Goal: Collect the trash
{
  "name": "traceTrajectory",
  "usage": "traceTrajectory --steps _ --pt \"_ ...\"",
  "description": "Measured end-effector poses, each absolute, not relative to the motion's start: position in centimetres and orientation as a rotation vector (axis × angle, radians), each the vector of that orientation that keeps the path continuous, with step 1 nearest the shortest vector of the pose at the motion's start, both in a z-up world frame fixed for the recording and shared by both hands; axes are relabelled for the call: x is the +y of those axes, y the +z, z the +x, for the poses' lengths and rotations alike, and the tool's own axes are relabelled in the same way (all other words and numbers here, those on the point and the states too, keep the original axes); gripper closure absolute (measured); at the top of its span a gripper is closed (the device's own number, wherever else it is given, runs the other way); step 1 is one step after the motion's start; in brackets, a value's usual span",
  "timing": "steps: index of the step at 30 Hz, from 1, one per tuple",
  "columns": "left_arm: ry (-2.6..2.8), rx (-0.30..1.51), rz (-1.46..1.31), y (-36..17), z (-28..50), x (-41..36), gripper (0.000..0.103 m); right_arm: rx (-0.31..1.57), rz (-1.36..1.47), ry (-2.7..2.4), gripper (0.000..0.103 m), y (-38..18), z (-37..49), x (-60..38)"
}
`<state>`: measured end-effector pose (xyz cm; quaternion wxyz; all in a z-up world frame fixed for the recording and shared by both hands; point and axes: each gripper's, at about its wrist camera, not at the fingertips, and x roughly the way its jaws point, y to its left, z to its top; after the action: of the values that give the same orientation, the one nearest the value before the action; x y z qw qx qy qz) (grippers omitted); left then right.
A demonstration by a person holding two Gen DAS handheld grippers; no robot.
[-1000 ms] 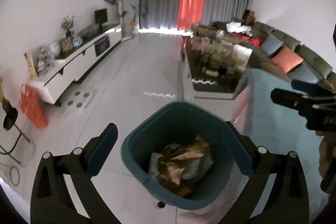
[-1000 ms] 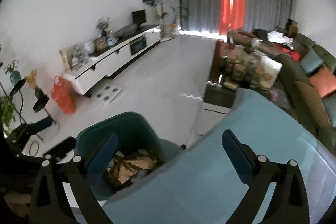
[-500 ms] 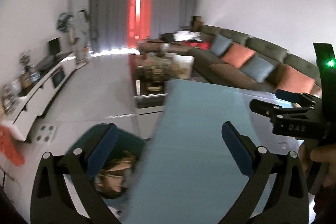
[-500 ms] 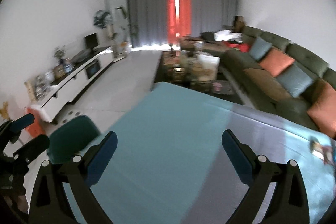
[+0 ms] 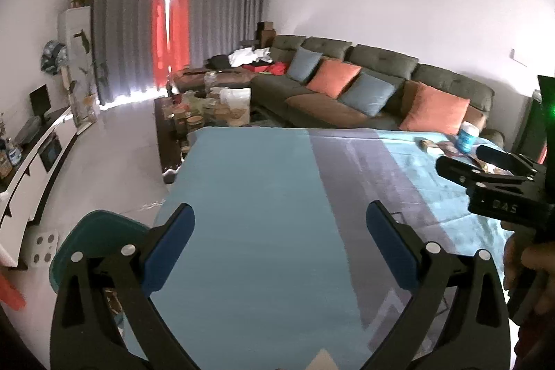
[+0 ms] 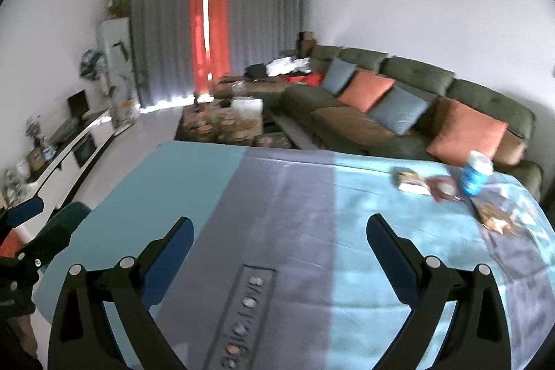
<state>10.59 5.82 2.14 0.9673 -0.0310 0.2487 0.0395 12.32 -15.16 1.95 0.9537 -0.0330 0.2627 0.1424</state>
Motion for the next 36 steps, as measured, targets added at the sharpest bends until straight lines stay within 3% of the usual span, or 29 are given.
traceTrajectory --steps 13,24,36 --pt "0.087 0.356 -0.038 2.9 6.6 3.3 0.005 0.332 -0.004 0.104 0.007 2.6 3.6 -21.2" --pt "0.102 0.192 -0.022 4.4 2.0 1.8 0.005 0.123 0.006 0.082 0.007 3.8 -1.5 -20.8" --pt "0.120 0.168 -0.017 3.9 1.5 1.9 0.005 0.114 -0.005 0.093 0.007 2.5 -3.3 -19.6"
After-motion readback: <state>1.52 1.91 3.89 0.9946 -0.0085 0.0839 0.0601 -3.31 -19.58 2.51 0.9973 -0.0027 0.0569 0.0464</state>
